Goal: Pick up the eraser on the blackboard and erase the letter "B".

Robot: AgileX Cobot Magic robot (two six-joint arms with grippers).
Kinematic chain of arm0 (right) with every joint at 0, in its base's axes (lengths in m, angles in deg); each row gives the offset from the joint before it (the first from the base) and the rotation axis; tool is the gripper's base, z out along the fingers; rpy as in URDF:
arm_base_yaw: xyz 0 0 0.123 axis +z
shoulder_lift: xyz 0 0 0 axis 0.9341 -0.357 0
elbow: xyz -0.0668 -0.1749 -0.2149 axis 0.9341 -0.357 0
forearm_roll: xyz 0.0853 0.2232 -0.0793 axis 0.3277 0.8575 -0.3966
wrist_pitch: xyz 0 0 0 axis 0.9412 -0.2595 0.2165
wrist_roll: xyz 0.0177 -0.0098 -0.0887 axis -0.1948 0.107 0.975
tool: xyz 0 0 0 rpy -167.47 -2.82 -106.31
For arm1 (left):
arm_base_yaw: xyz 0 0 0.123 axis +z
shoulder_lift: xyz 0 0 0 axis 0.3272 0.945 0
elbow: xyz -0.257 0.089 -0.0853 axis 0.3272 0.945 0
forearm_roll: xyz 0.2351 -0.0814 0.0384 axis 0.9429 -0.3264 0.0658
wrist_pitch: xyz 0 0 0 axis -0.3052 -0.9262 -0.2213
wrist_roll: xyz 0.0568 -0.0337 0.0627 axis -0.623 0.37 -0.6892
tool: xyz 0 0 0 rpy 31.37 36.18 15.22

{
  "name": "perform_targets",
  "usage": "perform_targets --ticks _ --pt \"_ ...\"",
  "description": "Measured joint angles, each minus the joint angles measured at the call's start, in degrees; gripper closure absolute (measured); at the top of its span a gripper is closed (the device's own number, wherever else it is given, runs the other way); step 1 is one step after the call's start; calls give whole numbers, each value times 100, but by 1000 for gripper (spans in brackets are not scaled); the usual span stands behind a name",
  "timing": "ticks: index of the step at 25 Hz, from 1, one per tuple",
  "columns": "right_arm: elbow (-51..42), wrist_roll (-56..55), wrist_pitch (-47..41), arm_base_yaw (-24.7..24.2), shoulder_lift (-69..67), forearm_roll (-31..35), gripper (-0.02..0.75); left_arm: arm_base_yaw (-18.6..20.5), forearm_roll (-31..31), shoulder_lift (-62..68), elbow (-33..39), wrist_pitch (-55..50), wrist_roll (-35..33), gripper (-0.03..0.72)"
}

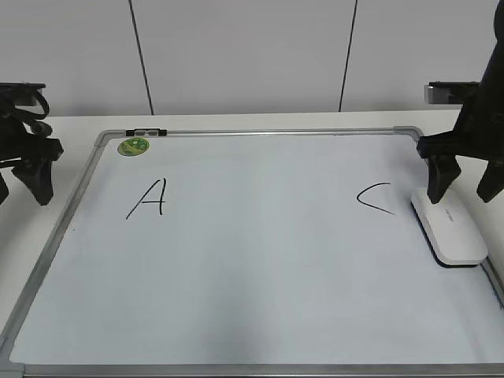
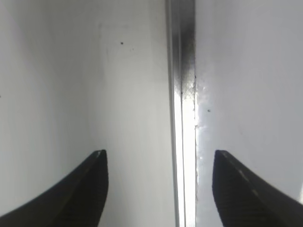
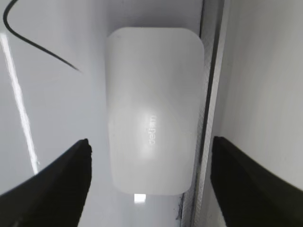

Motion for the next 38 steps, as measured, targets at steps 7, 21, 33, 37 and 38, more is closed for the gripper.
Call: perform_targets --ticks 7,21,33,37,38 --pt "-194 0 8 147 280 24 183 0 0 -250 57 -290 30 195" --pt "-2885 -11 1317 836 2688 0 183 0 259 -2993 2561 673 56 198" --pt "-3456 -11 1393 1155 4341 145 184 0 586 -6324 4308 586 56 199" --pt "-3764 -11 1339 1155 5022 145 184 0 591 -7393 4776 403 56 199" --pt "-3835 -11 1340 1155 5157 145 184 0 591 -7636 4886 353 56 199"
